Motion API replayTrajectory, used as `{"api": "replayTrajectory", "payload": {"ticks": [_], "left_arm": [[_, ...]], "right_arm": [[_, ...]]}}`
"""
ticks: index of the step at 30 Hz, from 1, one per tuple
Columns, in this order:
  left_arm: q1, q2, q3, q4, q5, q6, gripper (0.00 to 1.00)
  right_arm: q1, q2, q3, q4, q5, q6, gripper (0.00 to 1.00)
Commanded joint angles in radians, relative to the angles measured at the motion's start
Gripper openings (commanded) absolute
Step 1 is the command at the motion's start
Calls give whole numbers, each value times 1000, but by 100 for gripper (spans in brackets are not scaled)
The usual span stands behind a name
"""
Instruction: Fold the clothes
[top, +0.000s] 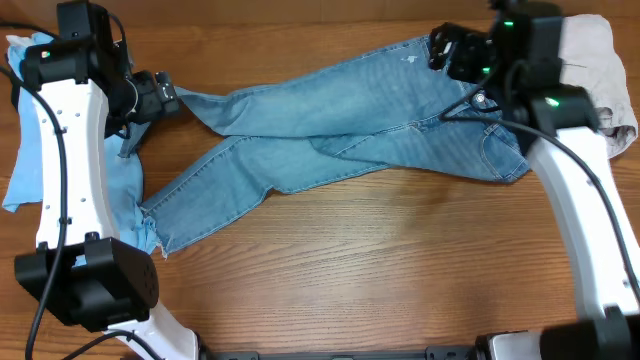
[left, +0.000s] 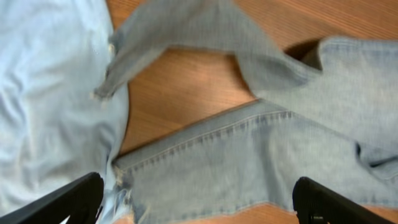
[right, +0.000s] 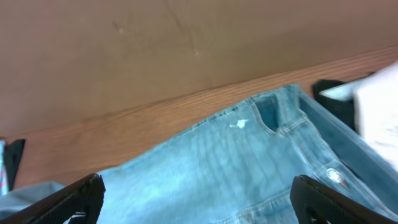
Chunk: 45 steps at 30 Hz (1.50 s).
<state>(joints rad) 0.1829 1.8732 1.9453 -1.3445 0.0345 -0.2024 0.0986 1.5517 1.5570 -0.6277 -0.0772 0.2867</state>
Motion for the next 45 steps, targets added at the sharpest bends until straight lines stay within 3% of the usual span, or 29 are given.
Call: {"api": "replayTrajectory", "payload": {"ticks": [1, 4, 5, 8, 13, 14, 18, 19, 21, 22, 25, 29, 35, 45], "left_arm": [[-8, -27, -10, -56, -42, 59, 100], [-6, 0, -111, 45, -194, 167, 100], [-5, 27, -160, 126, -270, 280, 100], [-5, 95, -182, 249, -294, 455, 100], [-4, 223, -182, 387, -386, 469, 100], [-4, 243, -182, 399, -390, 464, 96], [-5, 287, -182, 425, -404, 425, 67], [-5, 287, -182, 432, -412, 423, 54], [-5, 283, -179, 435, -509, 331, 4], [-5, 273, -179, 418, -597, 213, 4], [-2, 237, -161, 377, -613, 150, 4], [2, 87, -137, 315, -603, 150, 4], [2, -142, -110, 312, -422, 182, 4], [73, 105, -111, 351, -295, 218, 4]], "right_arm": [[-5, -23, 15, -112, 5, -6, 100], [-5, -3, 15, -196, -32, -6, 100], [-5, 0, 15, -211, -59, -6, 100], [-4, 0, 15, -213, -59, -6, 100], [-5, 0, 15, -217, -58, -6, 100], [-5, 0, 15, -217, -58, -6, 100], [-5, 10, 15, -216, -55, -6, 100], [-5, 14, 15, -216, -55, -6, 100], [-5, 17, 15, -216, -55, -6, 100], [-5, 17, 15, -217, -55, -6, 100], [-5, 17, 15, -220, -55, -6, 100], [-5, 17, 15, -227, -55, -6, 100], [-5, 17, 15, -232, -55, -5, 100], [-5, 17, 15, -239, -54, -6, 100]]}}
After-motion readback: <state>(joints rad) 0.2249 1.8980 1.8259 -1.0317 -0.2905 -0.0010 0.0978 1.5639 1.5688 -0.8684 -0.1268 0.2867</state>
